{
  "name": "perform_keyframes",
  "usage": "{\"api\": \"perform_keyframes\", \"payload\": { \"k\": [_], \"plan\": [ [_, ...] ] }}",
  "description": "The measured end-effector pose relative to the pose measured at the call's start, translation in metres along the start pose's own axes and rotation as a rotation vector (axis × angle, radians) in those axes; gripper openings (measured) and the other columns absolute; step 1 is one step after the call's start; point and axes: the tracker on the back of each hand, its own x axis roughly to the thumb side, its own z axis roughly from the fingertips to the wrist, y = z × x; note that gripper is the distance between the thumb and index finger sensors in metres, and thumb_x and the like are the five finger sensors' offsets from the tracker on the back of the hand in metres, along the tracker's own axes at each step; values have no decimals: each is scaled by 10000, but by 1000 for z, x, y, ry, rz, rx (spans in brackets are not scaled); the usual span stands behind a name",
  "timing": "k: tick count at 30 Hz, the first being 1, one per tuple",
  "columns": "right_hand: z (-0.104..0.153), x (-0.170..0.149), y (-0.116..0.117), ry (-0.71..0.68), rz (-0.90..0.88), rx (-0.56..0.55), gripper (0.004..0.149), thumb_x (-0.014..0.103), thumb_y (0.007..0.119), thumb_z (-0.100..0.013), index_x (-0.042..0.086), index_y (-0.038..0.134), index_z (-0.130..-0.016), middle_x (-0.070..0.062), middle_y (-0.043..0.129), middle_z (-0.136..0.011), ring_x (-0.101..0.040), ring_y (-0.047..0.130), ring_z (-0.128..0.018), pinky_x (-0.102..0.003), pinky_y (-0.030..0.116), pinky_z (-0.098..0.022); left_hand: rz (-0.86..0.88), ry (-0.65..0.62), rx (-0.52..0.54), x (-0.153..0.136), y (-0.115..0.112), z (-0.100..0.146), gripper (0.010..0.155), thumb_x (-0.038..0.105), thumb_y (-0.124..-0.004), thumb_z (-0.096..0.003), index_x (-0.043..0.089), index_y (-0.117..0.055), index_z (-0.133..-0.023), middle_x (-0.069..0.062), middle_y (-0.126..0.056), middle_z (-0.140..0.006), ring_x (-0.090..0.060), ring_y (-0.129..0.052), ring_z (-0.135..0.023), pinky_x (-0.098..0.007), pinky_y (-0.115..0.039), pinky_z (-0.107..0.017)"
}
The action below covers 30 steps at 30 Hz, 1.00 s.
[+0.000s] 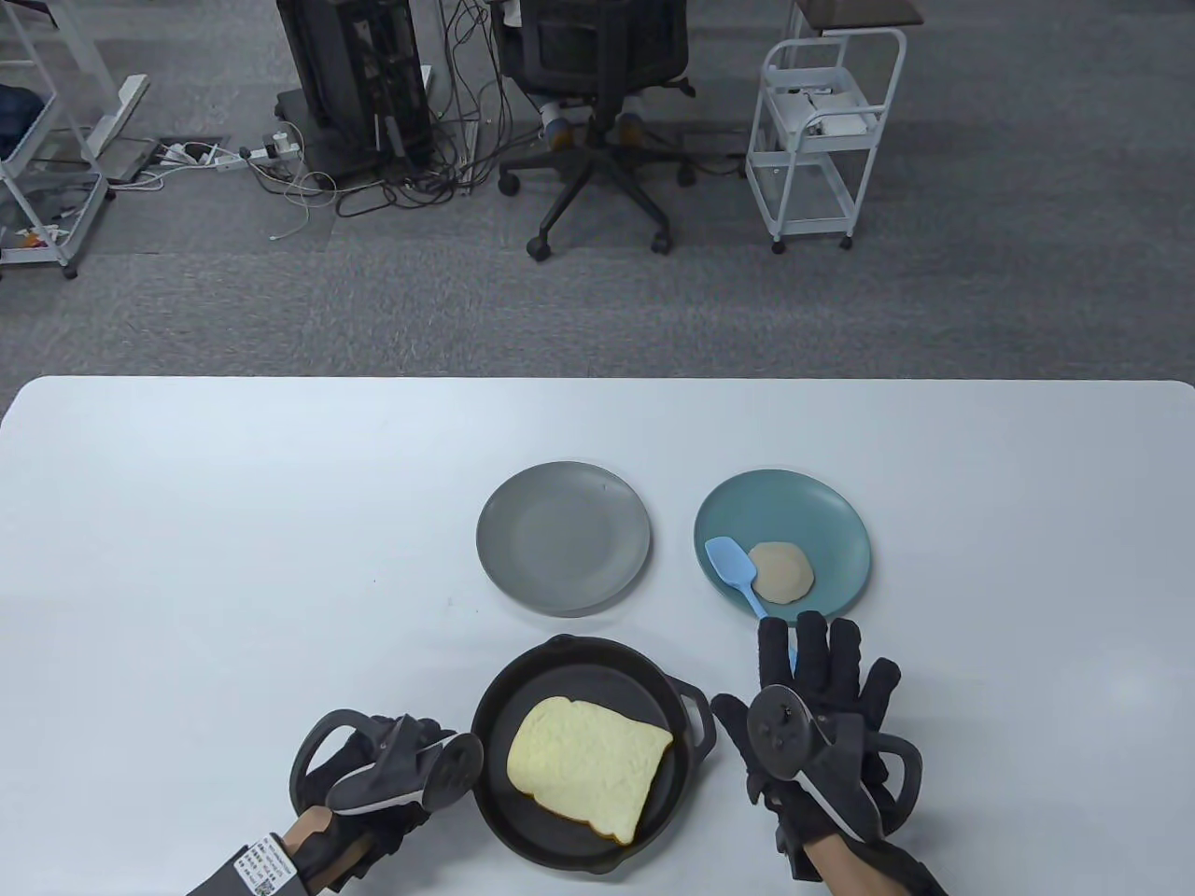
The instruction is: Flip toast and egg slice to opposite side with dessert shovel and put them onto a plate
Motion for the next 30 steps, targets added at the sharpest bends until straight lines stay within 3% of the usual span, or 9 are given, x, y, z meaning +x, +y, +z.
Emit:
{"api": "perform_keyframes", "payload": {
  "k": [6, 11, 22, 30],
  "plan": [
    [-1, -2, 1, 14, -8, 20, 891, 710, 628, -406, 250, 404, -1135, -143, 376, -1274, -449, 298, -1143, -724, 243, -729, 89, 99, 18, 2, -3, 7, 393, 552, -827, -342, 352, -900, -672, 156, -1050, -325, -104, -1088, -151, -331, -958, -290],
    [-3, -7, 4, 45, -19, 40, 894, 708, 629, -405, 244, 401, -1134, -149, 378, -1272, -451, 302, -1142, -723, 246, -729, 243, 119, 111, -6, -5, 15, 394, 596, -864, -318, 362, -975, -614, 174, -1016, -161, -89, -996, 21, -304, -923, -117],
    [-15, -17, 20, 114, -23, 90, 877, 691, 643, -413, 222, 437, -1125, -157, 421, -1259, -450, 358, -1133, -711, 315, -736, 392, 222, 221, -51, 28, 38, 403, 615, -868, -305, 352, -993, -584, 167, -1011, -155, -105, -994, 15, -321, -916, -127],
    [-53, -11, 27, 173, -14, 113, 831, 645, 707, -422, 185, 537, -1094, -155, 593, -1202, -441, 538, -1092, -666, 477, -730, 418, 275, 248, -67, 37, 48, 402, 606, -871, -308, 345, -995, -589, 161, -1011, -164, -114, -998, 1, -332, -914, -143]
  ]
}}
